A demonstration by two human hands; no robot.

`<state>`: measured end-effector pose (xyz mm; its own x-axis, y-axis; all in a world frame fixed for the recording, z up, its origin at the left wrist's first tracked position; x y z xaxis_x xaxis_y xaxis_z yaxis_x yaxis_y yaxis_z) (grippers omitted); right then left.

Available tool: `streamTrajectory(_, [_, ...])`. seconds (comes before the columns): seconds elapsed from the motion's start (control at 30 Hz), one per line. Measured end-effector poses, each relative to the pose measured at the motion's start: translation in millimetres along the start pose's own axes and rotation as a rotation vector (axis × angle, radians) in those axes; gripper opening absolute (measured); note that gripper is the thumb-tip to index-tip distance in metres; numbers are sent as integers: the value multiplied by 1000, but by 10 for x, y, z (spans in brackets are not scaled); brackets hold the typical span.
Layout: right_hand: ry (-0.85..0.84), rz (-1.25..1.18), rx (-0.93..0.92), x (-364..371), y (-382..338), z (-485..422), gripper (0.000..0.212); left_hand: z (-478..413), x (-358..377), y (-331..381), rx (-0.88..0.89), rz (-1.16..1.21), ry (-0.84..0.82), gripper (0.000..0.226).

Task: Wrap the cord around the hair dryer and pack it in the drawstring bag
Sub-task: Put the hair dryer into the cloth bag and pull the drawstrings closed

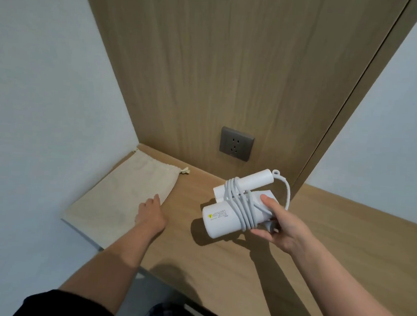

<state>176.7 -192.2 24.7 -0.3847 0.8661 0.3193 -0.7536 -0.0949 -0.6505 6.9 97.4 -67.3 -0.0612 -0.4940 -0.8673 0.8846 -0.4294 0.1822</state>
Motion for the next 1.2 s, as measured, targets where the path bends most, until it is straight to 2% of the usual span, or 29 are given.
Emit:
streamTrajectory(0.13, [14, -37, 33, 164, 127, -44, 21, 16, 61, 41, 77, -61, 64, 37])
streamTrajectory(0.3, [36, -67, 15, 133, 98, -60, 22, 279, 288, 319, 343, -16, 34, 43])
streamTrajectory(0.4, [74, -133, -7, -16, 64, -49, 22, 467, 490, 553, 518, -160, -65, 46])
streamTrajectory(0.5, [104, -171, -10, -176, 75, -55, 22, 676, 714, 774, 770, -386, -173, 44])
streamTrajectory(0.57, [114, -190, -14, -274, 95, -50, 20, 751, 725, 802, 901, -500, -185, 39])
streamTrajectory(0.63, [128, -207, -9, -380, 130, -45, 21, 673, 634, 724, 878, -571, -144, 31])
streamTrajectory(0.73, [143, -234, 4, -502, 177, -34, 23, 547, 429, 560, 612, -691, -30, 30])
streamTrajectory(0.8, [139, -250, 12, -536, 205, -33, 24, 568, 298, 597, 469, -539, 35, 31])
streamTrajectory(0.87, [133, -266, 19, -547, 234, -28, 25, 639, 212, 776, 458, -268, 121, 29])
streamTrajectory(0.93, [118, -273, 19, -554, 257, -28, 26, 669, 295, 965, 469, -94, 107, 36])
streamTrajectory(1.03, [106, -298, 14, -577, 260, -29, 27, 676, 558, 1129, 428, -167, 6, 53])
streamTrajectory(1.1, [108, -310, 9, -615, 252, -20, 26, 674, 607, 1130, 419, -209, 38, 48])
streamTrajectory(1.2, [115, -304, -4, -700, 233, -9, 24, 664, 571, 1079, 417, -86, 37, 29])
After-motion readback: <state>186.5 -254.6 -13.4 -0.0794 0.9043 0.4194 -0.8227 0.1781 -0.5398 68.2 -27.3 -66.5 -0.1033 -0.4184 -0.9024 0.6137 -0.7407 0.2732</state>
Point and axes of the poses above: each hand's wrist, its own z-axis away from the middle knuckle, its own x-axis out of the palm, y = z × x, the point moved 8 cm from there along -z, towards the middle knuckle, and after that the axes turned 7 degrees about -y, right-handed, at the moved point
